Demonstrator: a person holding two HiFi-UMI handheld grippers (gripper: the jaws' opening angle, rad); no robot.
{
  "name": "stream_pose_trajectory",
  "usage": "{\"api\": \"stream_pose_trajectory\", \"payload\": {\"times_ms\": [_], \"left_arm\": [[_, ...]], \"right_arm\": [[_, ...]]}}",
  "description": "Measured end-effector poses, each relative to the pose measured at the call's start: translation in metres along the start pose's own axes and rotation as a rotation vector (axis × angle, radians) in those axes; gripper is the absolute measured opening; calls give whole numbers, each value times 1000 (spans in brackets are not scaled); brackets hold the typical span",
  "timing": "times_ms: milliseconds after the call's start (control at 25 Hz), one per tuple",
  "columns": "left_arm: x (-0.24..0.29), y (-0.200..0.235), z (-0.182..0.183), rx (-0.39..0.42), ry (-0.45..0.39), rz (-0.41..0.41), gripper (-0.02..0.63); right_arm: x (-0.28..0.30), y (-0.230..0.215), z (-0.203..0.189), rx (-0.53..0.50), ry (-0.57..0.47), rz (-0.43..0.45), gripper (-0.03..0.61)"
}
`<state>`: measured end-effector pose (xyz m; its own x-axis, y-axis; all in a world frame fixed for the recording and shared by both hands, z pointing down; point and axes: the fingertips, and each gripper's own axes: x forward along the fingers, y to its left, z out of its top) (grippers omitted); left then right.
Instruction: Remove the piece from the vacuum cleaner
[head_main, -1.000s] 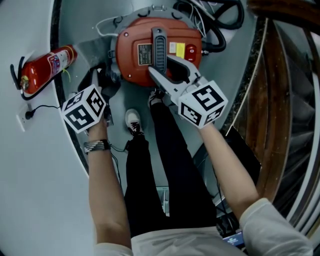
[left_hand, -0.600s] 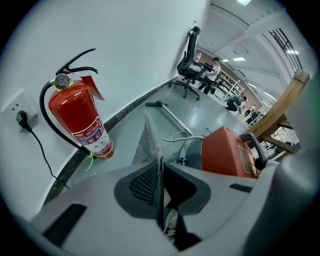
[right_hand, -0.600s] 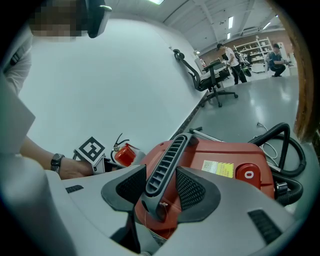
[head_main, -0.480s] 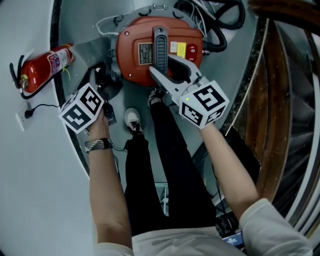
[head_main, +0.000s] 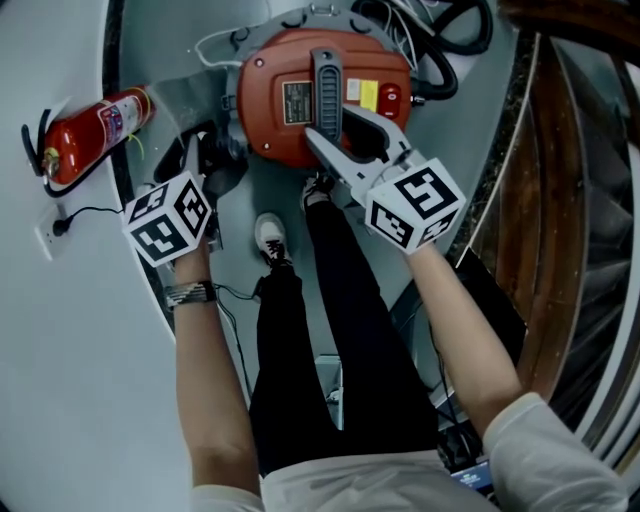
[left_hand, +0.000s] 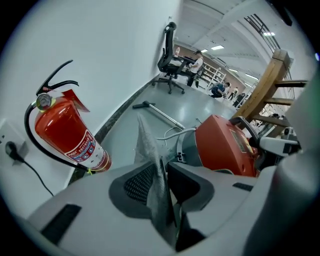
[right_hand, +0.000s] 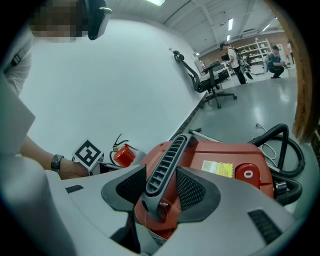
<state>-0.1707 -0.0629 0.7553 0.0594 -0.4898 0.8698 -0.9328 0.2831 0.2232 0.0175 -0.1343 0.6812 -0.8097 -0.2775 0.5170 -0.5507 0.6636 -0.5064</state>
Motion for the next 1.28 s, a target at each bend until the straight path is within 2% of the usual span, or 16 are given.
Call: {"api": "stream_pose_trajectory", "payload": {"times_ms": [200,440,680,760,960,1280], "left_arm": [[-10,-3,-3,98,12,-17,117],[-26,-9,-36,117,76,-73,118],[-25,-14,-53,153,122,-62,120],[-25,-14,-52,139,118,-47,118],[-24,-12,-50,146,104,-24,67],[-26,-11,-49,170,117,-12,43]], "right_arm": [[0,0,0,8,-1,-4,195],[0,0,0,11,5,-1,195],[0,-1,1,7,-3,-7,195],[0,-1,1,8,-2,-4,195],[0,0,1,-5,18,25,195],[0,0,2,-48,11,15,195]]}}
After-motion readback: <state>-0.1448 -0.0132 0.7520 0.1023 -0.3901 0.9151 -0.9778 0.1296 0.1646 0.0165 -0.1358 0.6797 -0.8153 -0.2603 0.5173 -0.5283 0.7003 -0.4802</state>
